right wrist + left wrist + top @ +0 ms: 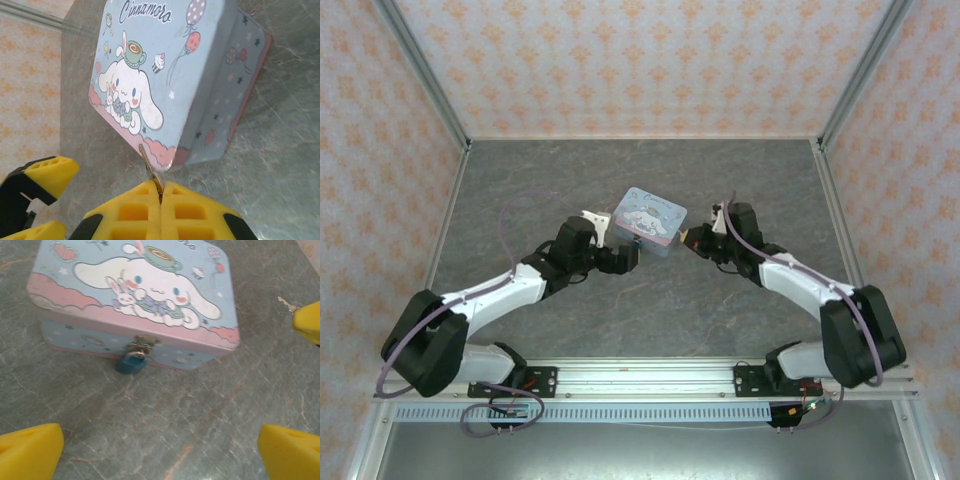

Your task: Unlock the padlock with the key

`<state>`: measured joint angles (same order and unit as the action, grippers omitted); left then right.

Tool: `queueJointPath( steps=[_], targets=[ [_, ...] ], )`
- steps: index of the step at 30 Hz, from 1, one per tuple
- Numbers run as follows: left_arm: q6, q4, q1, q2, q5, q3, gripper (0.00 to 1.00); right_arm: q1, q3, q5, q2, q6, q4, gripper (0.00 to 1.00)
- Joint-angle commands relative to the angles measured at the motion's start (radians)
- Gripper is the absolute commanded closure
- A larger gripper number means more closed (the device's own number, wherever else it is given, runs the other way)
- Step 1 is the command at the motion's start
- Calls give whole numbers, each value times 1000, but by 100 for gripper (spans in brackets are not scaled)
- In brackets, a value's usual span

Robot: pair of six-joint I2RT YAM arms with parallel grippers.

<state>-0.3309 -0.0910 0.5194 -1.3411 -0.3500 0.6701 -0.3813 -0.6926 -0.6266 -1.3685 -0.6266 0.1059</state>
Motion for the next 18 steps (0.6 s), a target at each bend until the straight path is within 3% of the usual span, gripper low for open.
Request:
queueJointPath(
  steps=[1, 8, 18],
  targets=[
    [8, -136, -58, -73, -147, -19, 0, -7, -76, -6, -54, -3, 87, 100],
    [59, -206, -96, -212, -299, 25, 14, -9, -164, 27, -185, 22, 69, 100],
    [65, -309, -99, -332, -311, 29, 18, -9, -254, 21, -279, 74, -3, 100]
  ],
)
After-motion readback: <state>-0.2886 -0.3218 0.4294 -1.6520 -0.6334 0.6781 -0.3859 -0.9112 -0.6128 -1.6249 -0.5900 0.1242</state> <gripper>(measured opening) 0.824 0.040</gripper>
